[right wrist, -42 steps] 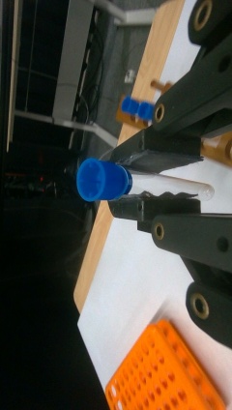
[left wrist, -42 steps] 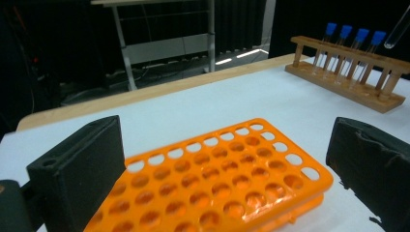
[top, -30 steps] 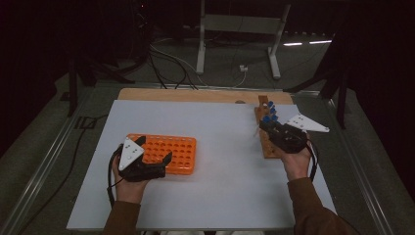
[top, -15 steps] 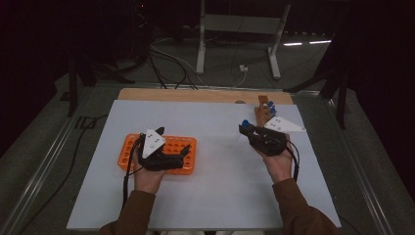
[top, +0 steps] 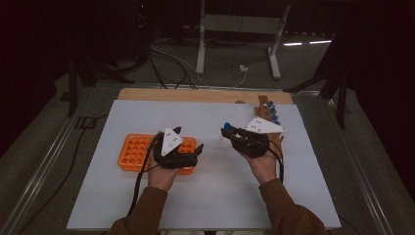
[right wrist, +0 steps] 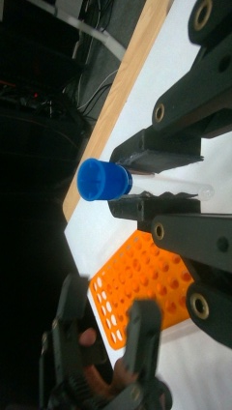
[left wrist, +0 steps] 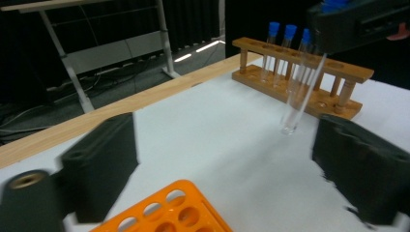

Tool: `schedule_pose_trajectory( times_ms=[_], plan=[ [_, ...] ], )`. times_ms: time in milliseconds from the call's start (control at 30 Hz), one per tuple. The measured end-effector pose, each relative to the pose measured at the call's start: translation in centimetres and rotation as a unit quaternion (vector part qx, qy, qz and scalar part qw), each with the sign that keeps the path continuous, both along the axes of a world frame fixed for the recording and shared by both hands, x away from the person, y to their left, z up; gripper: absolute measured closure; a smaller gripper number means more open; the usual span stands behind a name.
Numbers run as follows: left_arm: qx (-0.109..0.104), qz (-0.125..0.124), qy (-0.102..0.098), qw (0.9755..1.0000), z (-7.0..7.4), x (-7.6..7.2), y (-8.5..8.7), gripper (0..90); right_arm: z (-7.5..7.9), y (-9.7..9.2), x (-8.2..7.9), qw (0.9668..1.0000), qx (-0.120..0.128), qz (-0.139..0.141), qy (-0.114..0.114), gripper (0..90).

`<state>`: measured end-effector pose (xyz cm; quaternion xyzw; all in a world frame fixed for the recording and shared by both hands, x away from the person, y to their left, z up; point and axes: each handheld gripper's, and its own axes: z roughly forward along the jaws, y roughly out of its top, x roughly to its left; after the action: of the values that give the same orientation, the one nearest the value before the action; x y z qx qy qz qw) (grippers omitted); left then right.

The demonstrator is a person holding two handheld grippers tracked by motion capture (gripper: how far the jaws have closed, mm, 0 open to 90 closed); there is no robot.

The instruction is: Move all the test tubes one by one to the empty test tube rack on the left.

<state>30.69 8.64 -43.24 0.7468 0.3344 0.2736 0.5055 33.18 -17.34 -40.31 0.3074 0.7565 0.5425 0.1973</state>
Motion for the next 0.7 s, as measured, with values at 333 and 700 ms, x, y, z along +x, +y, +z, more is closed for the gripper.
schedule_pose_trajectory(
  times_ms=[333, 700],
  plan=[
    [-0.001, -0.046, 0.006, 0.9989, -0.4, 0.1, -1.8, 34.0, -0.1, 1.9, -0.3, 0.9997, 0.002, 0.024, 0.006, 77.0],
    [-0.019, -0.075, 0.016, 0.9969, -0.3, 0.3, -2.3, 66.2, 0.0, 3.1, -0.6, 0.9989, 0.004, 0.046, 0.008, 77.1]
  ],
)
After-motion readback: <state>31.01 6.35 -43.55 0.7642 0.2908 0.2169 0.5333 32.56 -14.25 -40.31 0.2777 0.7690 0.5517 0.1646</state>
